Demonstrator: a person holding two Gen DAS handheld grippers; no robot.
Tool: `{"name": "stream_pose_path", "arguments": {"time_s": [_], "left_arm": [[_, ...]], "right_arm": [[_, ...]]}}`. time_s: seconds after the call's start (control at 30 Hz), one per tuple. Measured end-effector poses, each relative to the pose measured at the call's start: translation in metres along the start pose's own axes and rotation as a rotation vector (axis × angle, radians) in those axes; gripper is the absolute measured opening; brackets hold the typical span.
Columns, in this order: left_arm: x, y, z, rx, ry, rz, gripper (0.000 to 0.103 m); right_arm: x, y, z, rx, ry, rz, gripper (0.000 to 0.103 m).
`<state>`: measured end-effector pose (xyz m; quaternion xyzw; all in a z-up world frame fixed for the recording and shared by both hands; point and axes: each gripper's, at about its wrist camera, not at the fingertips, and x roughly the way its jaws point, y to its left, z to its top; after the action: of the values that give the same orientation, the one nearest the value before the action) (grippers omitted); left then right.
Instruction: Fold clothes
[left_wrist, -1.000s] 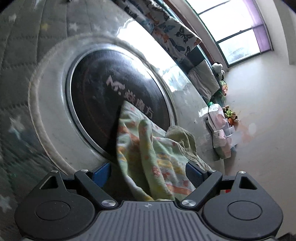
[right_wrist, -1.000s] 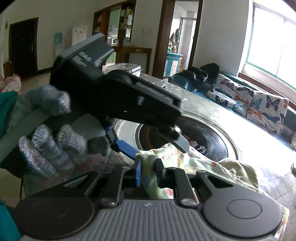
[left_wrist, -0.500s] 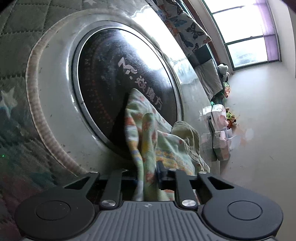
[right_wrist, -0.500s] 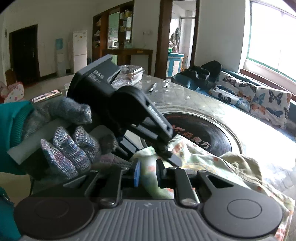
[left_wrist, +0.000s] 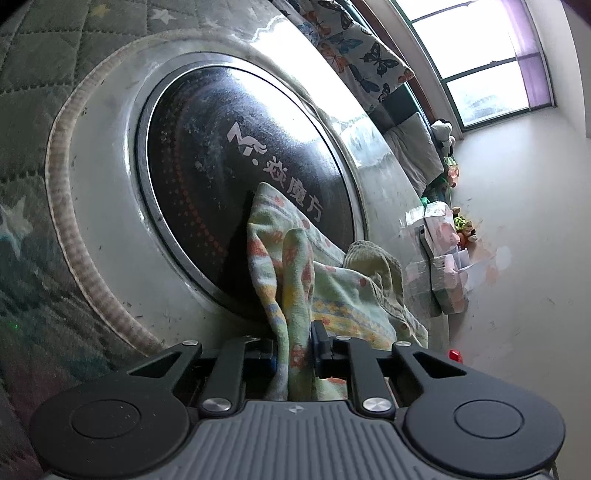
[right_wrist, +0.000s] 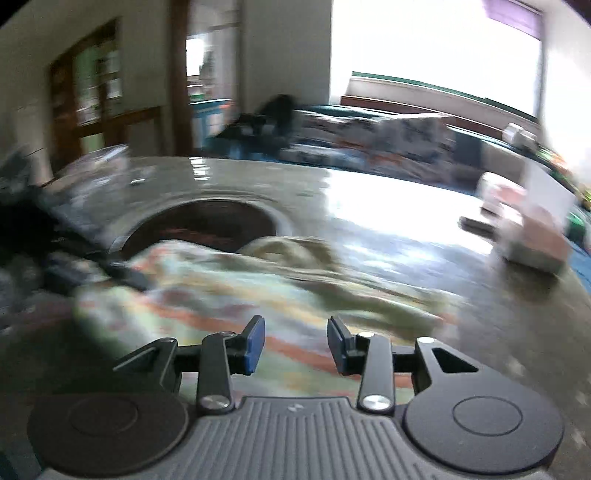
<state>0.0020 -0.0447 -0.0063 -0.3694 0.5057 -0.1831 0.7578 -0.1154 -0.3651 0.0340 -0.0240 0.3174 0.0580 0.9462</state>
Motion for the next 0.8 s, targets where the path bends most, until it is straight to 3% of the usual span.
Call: {"name": "stream_pose_path", "arguments": {"time_s": [0.1,0.2,0.3,0.6,0.77,0.8], "left_arm": [[0.001,-0.002,0.000,0.013,-0.003,0.010,0.017],[0.002,-0.004,0.000,0.023,-0.004,0.018,0.017],[0.003,-0.006,0.001,0.033,-0.003,0.026,0.017],[0.007,-0.012,0.000,0.065,-0.002,0.042,0.017],[0.009,-0.017,-0.002,0.098,-0.011,0.059,0.017],[0.009,-0.018,-0.003,0.109,-0.014,0.065,0.017]], "right_arm": [[0.007,-0.029,-0.003,0.068,0.007,-0.066,0.042],[0.017,-0.052,-0.006,0.123,0.015,-0.120,0.054],[0.024,-0.067,-0.009,0.149,0.026,-0.157,0.054],[0.030,-0.083,-0.017,0.231,0.033,-0.097,0.054],[0.029,-0.078,-0.015,0.228,0.031,-0.070,0.017],[0.028,-0.077,-0.015,0.231,0.027,-0.068,0.015]]}}
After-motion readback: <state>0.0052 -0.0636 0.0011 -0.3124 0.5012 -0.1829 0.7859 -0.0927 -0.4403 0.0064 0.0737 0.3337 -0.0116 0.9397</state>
